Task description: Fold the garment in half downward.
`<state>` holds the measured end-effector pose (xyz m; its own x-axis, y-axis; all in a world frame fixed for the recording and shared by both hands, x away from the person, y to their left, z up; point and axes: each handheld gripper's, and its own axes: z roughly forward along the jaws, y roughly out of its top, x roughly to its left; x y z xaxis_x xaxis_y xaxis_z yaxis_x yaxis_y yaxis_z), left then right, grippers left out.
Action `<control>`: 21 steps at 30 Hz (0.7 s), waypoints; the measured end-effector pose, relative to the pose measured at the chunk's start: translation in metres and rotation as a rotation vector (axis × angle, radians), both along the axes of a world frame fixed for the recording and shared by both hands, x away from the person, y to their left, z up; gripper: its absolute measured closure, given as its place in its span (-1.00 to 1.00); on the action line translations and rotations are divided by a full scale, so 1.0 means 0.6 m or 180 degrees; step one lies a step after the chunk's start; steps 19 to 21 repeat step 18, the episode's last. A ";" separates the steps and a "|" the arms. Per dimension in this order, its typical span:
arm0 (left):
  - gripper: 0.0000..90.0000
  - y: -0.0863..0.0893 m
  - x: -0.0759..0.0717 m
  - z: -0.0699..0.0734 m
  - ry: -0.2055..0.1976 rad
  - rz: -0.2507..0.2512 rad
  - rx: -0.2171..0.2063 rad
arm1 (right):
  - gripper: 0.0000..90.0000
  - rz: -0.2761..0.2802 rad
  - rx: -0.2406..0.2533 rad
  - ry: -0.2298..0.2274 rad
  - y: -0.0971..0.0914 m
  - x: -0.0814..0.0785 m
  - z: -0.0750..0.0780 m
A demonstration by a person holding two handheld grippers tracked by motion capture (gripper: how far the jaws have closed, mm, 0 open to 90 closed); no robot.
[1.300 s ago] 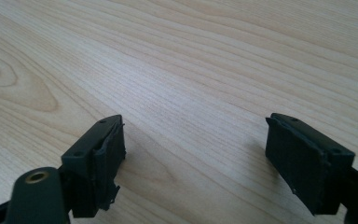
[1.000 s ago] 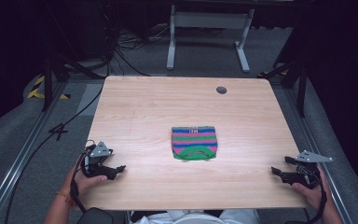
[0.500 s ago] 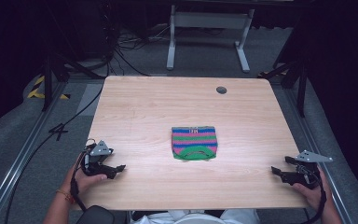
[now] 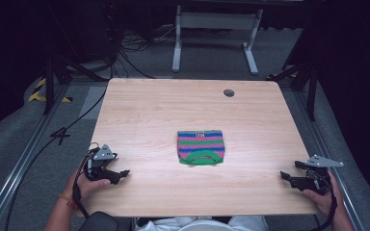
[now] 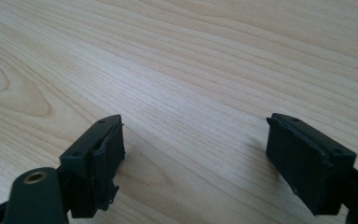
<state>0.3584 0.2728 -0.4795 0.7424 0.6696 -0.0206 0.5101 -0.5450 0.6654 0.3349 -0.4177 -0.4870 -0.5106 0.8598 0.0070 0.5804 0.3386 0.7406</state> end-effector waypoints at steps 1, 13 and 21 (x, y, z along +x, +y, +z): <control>-0.64 0.000 0.000 0.000 -0.0002 0.0001 -0.0001 | -0.57 0.0000 -0.0003 -0.0001 0.000 0.000 0.000; -0.64 0.000 0.000 0.000 -0.0002 0.0005 0.0001 | -0.59 -0.0013 -0.0018 0.0003 0.000 0.001 0.000; -0.64 0.000 0.000 0.000 -0.0001 0.0006 0.0002 | -0.59 -0.0014 -0.0015 0.0006 0.000 0.001 0.000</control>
